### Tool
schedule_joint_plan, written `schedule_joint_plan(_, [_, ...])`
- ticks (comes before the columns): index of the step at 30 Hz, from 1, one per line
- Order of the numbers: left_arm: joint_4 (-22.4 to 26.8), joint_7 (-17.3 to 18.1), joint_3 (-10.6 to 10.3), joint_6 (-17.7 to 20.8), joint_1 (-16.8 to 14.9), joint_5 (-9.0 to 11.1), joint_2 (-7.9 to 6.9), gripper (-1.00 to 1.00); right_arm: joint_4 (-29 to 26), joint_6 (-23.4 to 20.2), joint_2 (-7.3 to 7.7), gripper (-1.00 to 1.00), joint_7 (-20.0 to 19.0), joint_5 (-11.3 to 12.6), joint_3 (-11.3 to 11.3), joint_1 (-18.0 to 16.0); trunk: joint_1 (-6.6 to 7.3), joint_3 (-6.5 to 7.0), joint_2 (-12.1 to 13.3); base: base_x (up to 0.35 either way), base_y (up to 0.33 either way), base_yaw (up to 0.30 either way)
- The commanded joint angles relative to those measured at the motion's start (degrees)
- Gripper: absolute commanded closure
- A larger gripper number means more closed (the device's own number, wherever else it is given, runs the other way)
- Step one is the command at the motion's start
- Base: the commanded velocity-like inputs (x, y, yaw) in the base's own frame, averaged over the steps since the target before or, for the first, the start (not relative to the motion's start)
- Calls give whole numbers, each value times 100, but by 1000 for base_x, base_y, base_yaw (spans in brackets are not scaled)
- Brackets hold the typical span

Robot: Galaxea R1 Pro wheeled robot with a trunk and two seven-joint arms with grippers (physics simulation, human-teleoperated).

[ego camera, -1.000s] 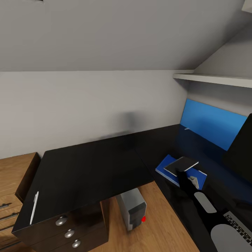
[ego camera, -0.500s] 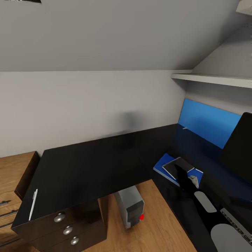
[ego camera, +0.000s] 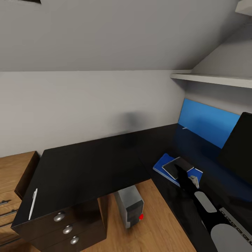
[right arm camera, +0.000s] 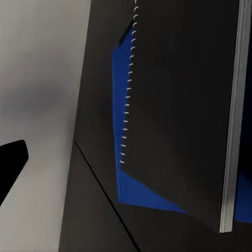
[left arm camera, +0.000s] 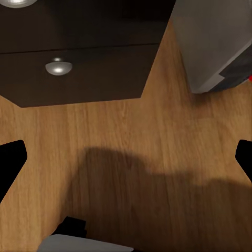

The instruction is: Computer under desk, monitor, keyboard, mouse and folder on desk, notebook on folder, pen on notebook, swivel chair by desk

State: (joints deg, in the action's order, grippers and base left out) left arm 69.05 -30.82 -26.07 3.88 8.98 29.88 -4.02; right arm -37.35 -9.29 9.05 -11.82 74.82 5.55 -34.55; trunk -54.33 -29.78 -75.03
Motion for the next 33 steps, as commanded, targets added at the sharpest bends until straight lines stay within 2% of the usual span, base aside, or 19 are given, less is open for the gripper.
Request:
schedule_joint_plan(1, [13, -38, -13, 25, -1, 19, -6, -100, -16, -23, 0, -100, 11, 9, 33, 1, -1, -5, -3, 0, 0, 0])
schedule_joint_plan(6, [12, -38, -13, 32, -1, 18, -3, -100, -67, 219, 8, -100, 13, 14, 61, 1, -1, -5, -3, 0, 0, 0])
schedule_joint_plan(12, [12, -38, -14, 33, -1, 18, -3, -100, -70, 274, 9, -100, 13, 15, 74, 1, -1, -5, -3, 0, 0, 0])
schedule_joint_plan(33, [-94, -38, -21, 33, -1, 18, -3, -100, -79, 288, 0, -100, -1, 15, 32, 1, 461, 372, 840, 0, 0, 0])
